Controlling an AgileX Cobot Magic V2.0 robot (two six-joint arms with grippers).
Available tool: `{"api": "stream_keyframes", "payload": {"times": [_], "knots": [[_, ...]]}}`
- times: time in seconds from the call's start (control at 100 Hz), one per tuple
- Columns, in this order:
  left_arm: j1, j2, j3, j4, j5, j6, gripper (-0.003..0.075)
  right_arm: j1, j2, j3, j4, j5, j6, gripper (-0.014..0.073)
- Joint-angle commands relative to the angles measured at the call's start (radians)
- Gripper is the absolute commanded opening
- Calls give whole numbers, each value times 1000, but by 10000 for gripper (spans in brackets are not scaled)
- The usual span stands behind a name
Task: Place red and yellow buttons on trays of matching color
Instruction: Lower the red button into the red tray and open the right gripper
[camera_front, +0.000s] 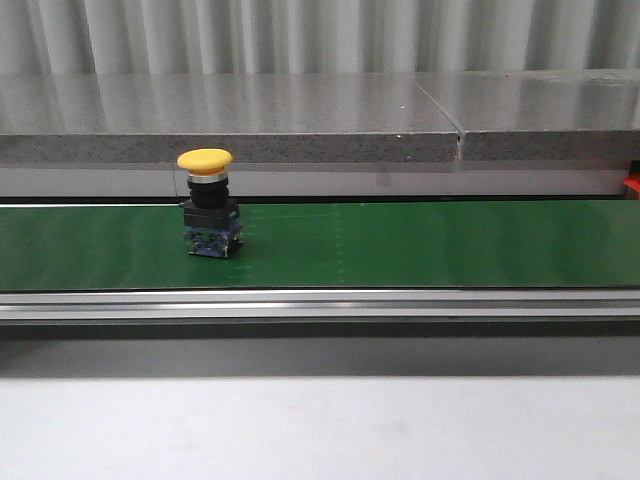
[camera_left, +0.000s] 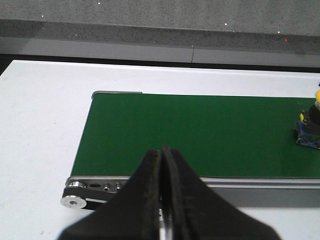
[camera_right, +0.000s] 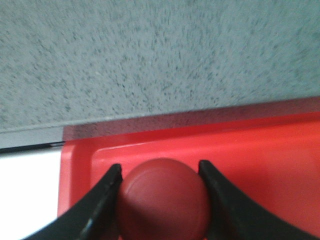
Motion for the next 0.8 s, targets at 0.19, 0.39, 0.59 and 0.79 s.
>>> {"api": "stream_keyframes", "payload": {"times": [0.19,0.39,0.59,0.79], "knots": [[-8,4,-27,-11,-77,-1,-21,-5,44,-43,37,-36,4,70],[-8,4,-27,-11,-77,-1,-21,-8,73,-43,15,-45,4,70],[-8,4,-27,-11,-77,-1,-21,-10,93,-43,-18,-27,3,72],[-8,4,-27,-11,-77,-1,-21,-10,93,-43,-18,-27,3,279]]}}
